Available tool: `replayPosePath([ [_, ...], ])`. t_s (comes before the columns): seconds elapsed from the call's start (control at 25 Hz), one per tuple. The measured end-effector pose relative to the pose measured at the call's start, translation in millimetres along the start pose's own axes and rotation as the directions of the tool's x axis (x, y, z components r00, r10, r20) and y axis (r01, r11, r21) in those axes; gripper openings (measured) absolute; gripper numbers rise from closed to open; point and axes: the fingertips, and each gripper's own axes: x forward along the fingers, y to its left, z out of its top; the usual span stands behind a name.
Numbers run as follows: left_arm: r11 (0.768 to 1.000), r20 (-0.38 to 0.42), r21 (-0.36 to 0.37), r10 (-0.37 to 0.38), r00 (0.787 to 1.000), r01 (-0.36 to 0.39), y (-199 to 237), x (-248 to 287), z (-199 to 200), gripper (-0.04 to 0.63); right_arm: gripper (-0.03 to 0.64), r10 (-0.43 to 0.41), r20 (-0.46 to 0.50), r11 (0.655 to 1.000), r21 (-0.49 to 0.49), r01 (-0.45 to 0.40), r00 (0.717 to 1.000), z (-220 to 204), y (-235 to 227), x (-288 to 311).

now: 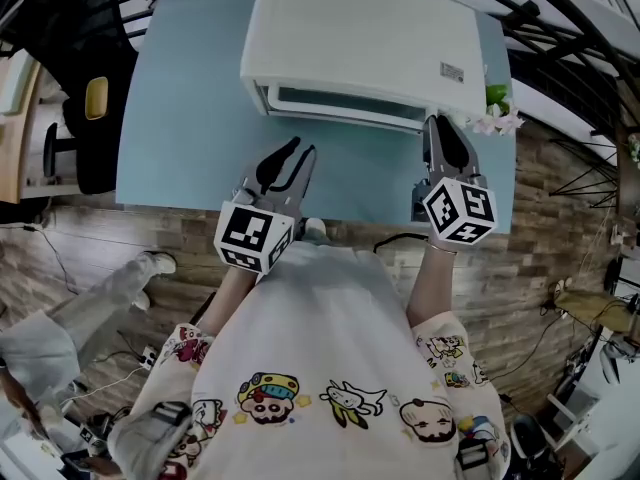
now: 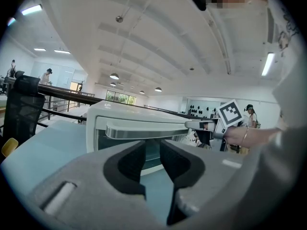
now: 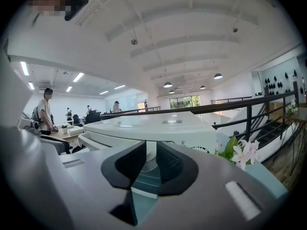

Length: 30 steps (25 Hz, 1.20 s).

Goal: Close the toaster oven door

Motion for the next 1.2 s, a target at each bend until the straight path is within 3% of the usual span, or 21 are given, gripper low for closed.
replayPosePath([
  [0.44,1.0,0.014,0.007,0.003,1.0,-0.003,4,-7,6,0.097,0.08,0.002,0.007,1.0,-0.021,-0.002,1.0,0,2,-3],
  [1.2,1.0,0.02,0.024,-0.008,1.0,0.008,-16,-51,-4,0.068,0.076,0.118,0.013,0.985,-0.131,-0.115,0.993,-36,72,-77],
])
